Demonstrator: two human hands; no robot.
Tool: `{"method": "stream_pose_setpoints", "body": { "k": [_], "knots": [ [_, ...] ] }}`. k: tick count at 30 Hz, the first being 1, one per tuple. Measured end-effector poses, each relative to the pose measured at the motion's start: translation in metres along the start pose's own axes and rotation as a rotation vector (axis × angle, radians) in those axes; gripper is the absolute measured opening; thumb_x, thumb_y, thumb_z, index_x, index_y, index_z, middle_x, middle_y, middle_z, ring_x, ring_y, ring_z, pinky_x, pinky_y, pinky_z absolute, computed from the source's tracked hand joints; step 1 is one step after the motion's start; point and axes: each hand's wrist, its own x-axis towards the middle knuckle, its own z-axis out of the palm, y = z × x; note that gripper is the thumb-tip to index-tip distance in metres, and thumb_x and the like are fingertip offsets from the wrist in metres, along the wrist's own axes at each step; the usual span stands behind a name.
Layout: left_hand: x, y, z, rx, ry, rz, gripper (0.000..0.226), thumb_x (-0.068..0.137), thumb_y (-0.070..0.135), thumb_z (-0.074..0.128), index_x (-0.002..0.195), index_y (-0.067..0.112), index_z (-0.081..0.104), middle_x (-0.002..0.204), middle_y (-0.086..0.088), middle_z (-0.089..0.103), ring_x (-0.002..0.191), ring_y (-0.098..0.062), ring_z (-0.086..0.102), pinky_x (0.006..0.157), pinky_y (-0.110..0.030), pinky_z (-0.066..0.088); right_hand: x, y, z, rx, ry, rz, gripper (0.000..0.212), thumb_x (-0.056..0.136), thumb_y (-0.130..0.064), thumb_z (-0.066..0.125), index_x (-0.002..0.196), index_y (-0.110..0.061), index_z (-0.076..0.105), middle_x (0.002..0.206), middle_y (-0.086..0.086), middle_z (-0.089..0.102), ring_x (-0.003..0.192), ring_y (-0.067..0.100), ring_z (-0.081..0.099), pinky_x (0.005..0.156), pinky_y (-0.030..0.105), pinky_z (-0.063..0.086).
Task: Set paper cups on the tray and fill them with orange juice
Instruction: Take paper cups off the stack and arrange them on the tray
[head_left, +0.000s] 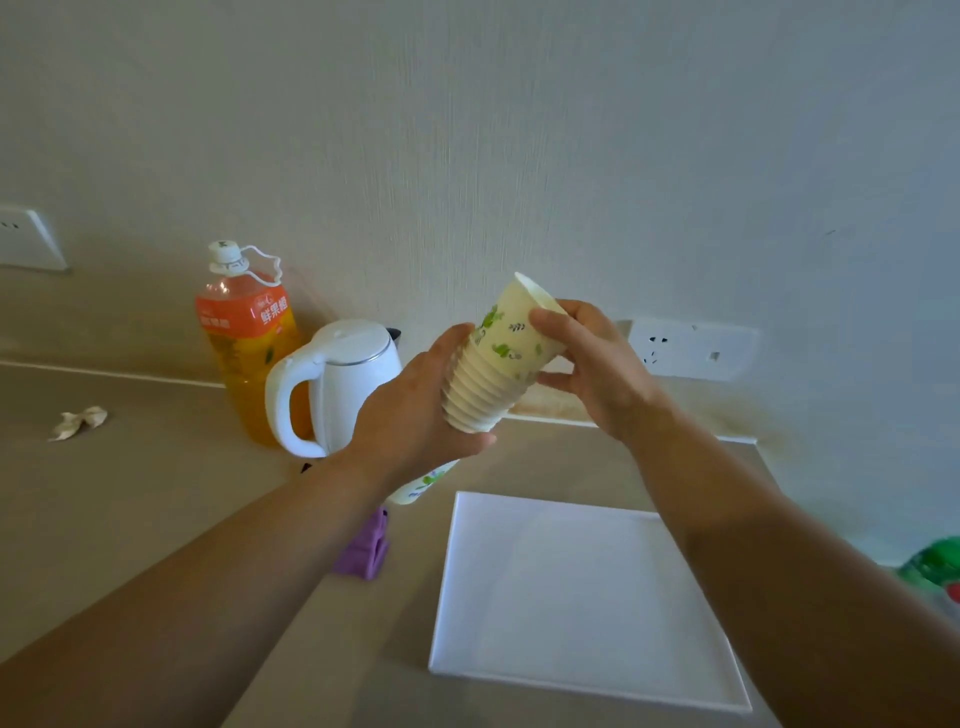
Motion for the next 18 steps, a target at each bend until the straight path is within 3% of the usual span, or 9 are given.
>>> {"method": "stream_pose_setpoints", "body": {
  "k": [4, 6, 14, 18],
  "knots": [
    [-0.012, -0.021, 0.001, 0.023, -0.019, -0.133, 0.099, 0.068, 0.035, 0.082, 0.145, 0.031, 0.020, 0.118, 0.013, 0.055, 0.105, -0.017, 0.058, 0.082, -0.035, 0.046, -0.006, 0.008, -0.010, 0.222, 0.095, 0.010, 0.049, 0.070, -0.039, 0.067, 0.112, -0.017, 0.053, 0.107, 0.005, 0.062, 0.101, 0.022, 0.065, 0.081, 0.044, 0.056],
    [-0.021, -0.037, 0.001, -0.037, -0.024, -0.229, 0.103, 0.067, 0.033, 0.084, 0.147, 0.030, 0.019, 0.117, 0.014, 0.053, 0.104, -0.014, 0.055, 0.079, -0.029, 0.040, -0.010, 0.026, -0.017, 0.243, 0.133, 0.057, 0.053, 0.071, -0.038, 0.068, 0.116, -0.017, 0.051, 0.113, 0.007, 0.061, 0.105, 0.023, 0.064, 0.079, 0.043, 0.057],
    [-0.058, -0.075, 0.021, -0.153, -0.041, -0.366, 0.109, 0.062, 0.035, 0.086, 0.145, 0.040, 0.016, 0.134, 0.008, 0.048, 0.116, -0.021, 0.053, 0.096, -0.042, 0.047, -0.027, 0.146, -0.011, -0.133, 0.075, 0.401, 0.056, 0.076, -0.019, 0.078, 0.120, -0.024, 0.045, 0.110, -0.004, 0.056, 0.108, 0.019, 0.057, 0.089, 0.042, 0.052],
    [-0.062, -0.087, 0.026, -0.201, -0.057, -0.391, 0.110, 0.063, 0.033, 0.087, 0.146, 0.040, 0.015, 0.131, 0.011, 0.046, 0.118, -0.017, 0.051, 0.095, -0.036, 0.045, -0.022, 0.182, 0.005, -0.312, 0.093, 0.362, 0.075, 0.068, -0.020, 0.085, 0.129, -0.020, 0.041, 0.108, -0.007, 0.051, 0.105, 0.016, 0.051, 0.087, 0.035, 0.048]
  ]
}}
